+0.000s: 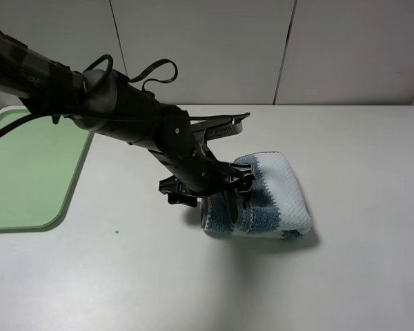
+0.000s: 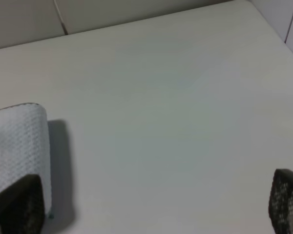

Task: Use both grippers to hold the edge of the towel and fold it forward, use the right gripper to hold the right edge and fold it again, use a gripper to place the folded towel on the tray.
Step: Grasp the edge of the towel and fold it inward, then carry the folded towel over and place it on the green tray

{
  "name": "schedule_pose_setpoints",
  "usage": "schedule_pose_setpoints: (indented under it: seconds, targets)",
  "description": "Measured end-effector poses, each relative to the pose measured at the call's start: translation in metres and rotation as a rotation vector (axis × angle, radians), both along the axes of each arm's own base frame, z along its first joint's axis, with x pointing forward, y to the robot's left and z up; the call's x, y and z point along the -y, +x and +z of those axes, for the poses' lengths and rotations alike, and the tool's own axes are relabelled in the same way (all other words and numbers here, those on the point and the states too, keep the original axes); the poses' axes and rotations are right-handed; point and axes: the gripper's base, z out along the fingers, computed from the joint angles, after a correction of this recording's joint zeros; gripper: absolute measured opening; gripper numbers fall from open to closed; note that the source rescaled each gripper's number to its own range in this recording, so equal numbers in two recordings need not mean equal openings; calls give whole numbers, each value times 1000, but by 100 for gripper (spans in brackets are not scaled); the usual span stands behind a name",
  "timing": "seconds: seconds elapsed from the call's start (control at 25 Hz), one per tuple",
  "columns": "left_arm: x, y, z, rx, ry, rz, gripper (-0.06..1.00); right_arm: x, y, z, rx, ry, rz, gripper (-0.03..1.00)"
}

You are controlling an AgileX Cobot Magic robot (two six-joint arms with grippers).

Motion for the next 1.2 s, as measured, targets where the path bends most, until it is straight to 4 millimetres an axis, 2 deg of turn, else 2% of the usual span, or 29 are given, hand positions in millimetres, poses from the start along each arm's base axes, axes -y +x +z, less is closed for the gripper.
schedule_pose_setpoints:
  seconds: [0.36, 0.44, 0.6, 0.92, 1.2]
  targets:
    - [3, 4, -5, 26, -24, 19, 98, 0, 0, 0, 0, 3, 2, 100]
    - [4, 4, -7, 29, -25, 20, 91, 0, 0, 0, 0, 3, 2, 100]
    - [4, 4, -10, 24, -20, 21, 69, 0, 0, 0, 0, 3, 2, 100]
    - [5, 4, -11, 31, -27, 24, 16, 0, 0, 0, 0, 3, 2, 100]
    - [5, 4, -11, 30, -26, 25, 14, 0, 0, 0, 0, 3, 2, 100]
